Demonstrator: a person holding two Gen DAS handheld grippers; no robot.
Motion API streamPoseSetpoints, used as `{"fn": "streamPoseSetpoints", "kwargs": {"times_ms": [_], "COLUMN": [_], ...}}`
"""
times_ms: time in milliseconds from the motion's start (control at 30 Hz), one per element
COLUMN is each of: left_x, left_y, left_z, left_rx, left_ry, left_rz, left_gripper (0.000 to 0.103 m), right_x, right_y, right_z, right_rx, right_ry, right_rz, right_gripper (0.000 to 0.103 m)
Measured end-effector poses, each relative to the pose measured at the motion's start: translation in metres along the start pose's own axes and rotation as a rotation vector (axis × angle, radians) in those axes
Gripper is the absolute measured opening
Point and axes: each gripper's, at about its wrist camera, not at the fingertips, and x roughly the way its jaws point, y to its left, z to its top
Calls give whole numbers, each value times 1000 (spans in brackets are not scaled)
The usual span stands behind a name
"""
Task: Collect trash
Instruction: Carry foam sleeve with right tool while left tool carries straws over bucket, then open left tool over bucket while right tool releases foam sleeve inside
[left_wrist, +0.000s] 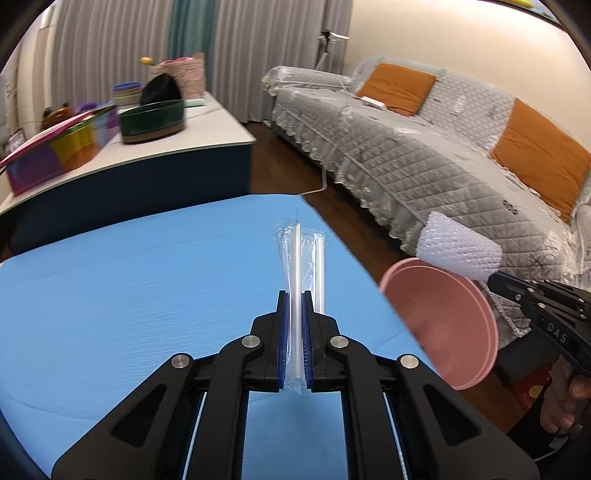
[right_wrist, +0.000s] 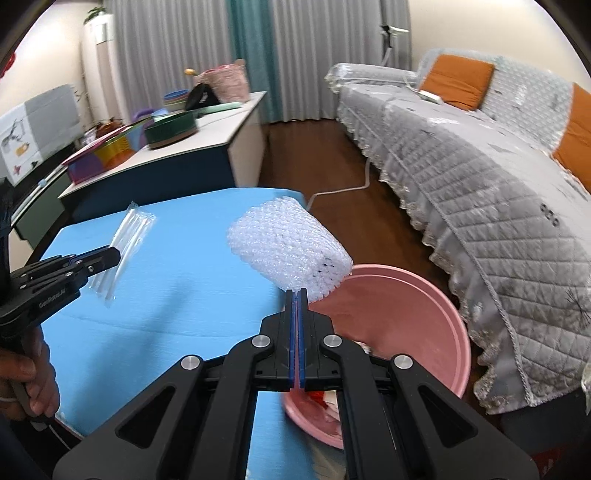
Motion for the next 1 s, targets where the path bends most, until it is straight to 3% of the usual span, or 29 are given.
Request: {"fn": "streamPoseSetpoints", "kwargs": {"times_ms": [467, 900, 1000], "left_x": [19, 43, 48], "left_y": [-82, -121, -128], "left_z": [2, 10, 10], "left_rx": [99, 117, 113], "left_ry": [16, 40, 61], "left_rz": [-140, -195, -224], "left_gripper": [7, 7, 13], "right_x": [-2, 4, 8], "right_y": [-64, -92, -97], "right_z": [-20, -33, -37], "right_rx": [76, 82, 88], "right_ry": [44, 83, 110], "right_rz": [-101, -124, -104], "right_gripper": [1, 1, 5]}}
